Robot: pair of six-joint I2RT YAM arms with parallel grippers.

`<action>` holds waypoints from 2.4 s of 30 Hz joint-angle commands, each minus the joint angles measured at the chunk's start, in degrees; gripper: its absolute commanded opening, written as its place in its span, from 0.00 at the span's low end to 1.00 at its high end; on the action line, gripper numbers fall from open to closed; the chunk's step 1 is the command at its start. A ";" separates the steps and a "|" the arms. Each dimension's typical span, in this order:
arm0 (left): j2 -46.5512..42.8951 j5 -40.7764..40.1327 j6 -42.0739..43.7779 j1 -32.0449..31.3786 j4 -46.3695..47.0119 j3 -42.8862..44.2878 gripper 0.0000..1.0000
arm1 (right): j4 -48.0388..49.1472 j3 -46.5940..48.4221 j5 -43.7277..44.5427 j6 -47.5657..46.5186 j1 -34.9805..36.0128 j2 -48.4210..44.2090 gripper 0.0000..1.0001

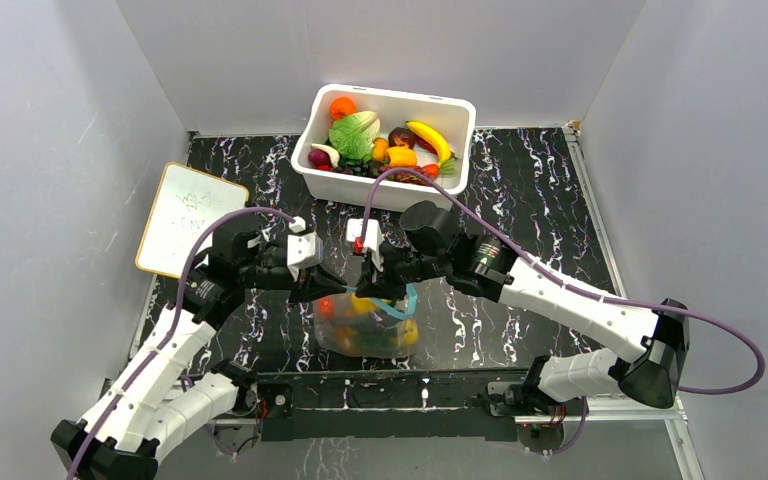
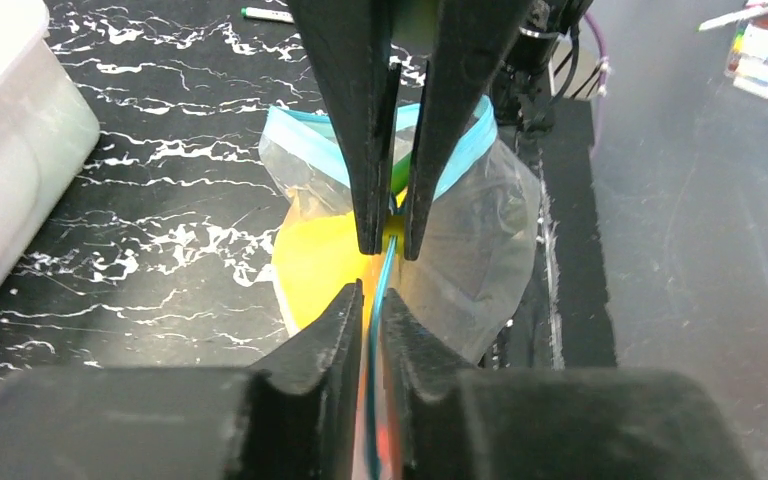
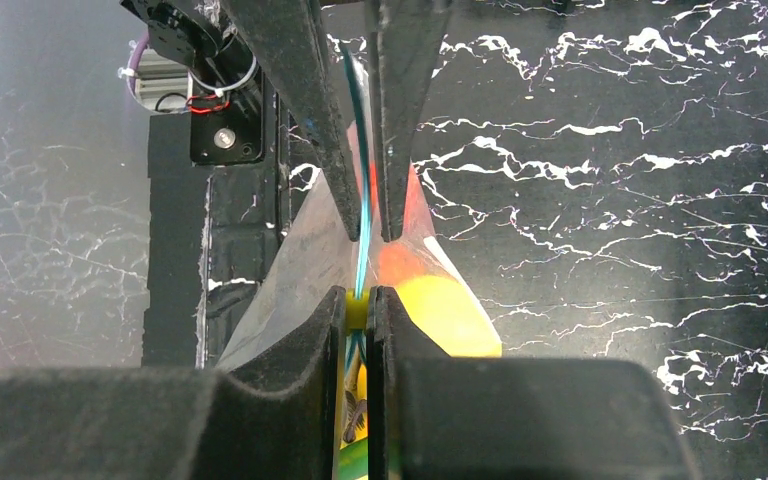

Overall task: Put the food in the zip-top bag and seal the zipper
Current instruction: Adjust the fake vegetable in the zipper food storage bag.

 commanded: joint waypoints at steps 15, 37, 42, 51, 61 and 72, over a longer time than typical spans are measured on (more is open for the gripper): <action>-3.47 -0.86 3.69 -0.03 1.25 -0.23 0.00 | 8.44 -5.98 12.52 15.29 -0.06 -17.26 0.44; -3.93 -0.85 0.18 -0.05 4.45 -2.28 0.00 | 7.92 -14.84 14.80 22.40 0.02 -17.69 0.42; -4.56 -1.79 0.35 -0.01 4.50 -2.71 0.00 | 8.93 -15.76 17.01 23.74 0.03 -16.90 0.37; -5.05 -2.61 0.93 0.03 4.58 -3.35 0.00 | 6.16 -16.13 24.65 27.19 0.03 -16.04 0.14; -6.10 -2.82 0.87 -0.02 4.22 -4.06 0.00 | 8.55 -13.26 28.32 27.32 0.02 -24.46 0.00; -5.58 -2.84 1.57 -0.02 3.78 -3.83 0.00 | 4.62 -7.76 29.39 26.31 0.03 -29.00 0.00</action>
